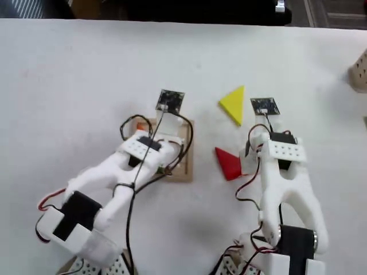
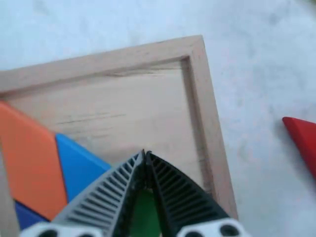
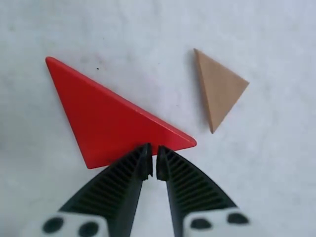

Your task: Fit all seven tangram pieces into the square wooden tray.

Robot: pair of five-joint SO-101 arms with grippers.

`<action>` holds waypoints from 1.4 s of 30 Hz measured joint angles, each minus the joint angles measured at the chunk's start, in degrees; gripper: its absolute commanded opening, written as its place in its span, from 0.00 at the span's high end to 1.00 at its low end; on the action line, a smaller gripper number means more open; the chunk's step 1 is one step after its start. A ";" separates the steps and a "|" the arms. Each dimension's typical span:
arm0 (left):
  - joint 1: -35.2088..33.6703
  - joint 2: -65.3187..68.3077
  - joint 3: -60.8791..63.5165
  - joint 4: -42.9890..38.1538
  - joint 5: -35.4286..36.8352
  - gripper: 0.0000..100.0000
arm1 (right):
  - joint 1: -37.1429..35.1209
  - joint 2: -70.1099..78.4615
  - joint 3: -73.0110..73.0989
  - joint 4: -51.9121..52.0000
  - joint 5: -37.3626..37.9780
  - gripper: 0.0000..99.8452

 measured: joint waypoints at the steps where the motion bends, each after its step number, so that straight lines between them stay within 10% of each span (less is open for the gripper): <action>1: 0.00 0.00 0.00 0.00 0.00 0.98 | 0.00 0.00 0.00 0.00 0.00 0.98; 23: -7.56 -5.27 5.71 -10.90 0.00 0.98 | -1.41 0.00 1.67 -1.76 0.09 0.98; 42: -8.70 -6.59 5.10 -1.93 -4.22 0.98 | -1.32 0.00 1.67 -1.76 0.09 0.98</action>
